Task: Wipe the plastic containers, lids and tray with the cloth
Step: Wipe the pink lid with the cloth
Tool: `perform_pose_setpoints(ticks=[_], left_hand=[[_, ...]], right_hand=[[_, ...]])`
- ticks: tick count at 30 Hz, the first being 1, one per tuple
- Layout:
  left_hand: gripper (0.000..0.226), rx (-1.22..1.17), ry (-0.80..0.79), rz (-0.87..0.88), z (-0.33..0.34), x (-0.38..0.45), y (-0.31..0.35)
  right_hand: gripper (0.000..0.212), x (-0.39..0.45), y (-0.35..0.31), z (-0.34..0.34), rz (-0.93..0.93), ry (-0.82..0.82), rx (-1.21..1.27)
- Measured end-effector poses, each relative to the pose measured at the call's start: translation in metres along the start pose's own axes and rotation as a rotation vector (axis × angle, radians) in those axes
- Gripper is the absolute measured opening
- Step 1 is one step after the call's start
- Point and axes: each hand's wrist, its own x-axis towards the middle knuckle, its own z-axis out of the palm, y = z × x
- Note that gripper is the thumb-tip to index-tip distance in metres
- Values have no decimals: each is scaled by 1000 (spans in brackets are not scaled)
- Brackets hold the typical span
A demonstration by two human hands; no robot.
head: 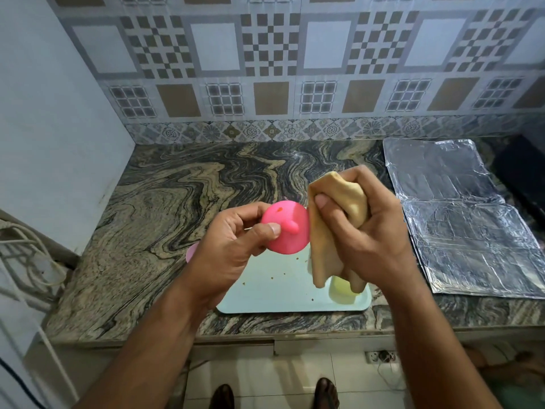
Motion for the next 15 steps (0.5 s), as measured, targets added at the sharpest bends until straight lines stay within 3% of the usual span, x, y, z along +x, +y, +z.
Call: perform_pose_setpoints(ticks=[5, 11, 15], left_hand=[[36, -176, 63, -69, 5, 3, -4], [30, -480, 32, -66, 29, -2, -10], [32, -456, 156, -40, 29, -2, -17]], right_hand=[[19, -7, -4, 3, 33, -101, 135], [15, -24, -11, 29, 34, 265, 160], [16, -28, -7, 29, -66, 268, -64]])
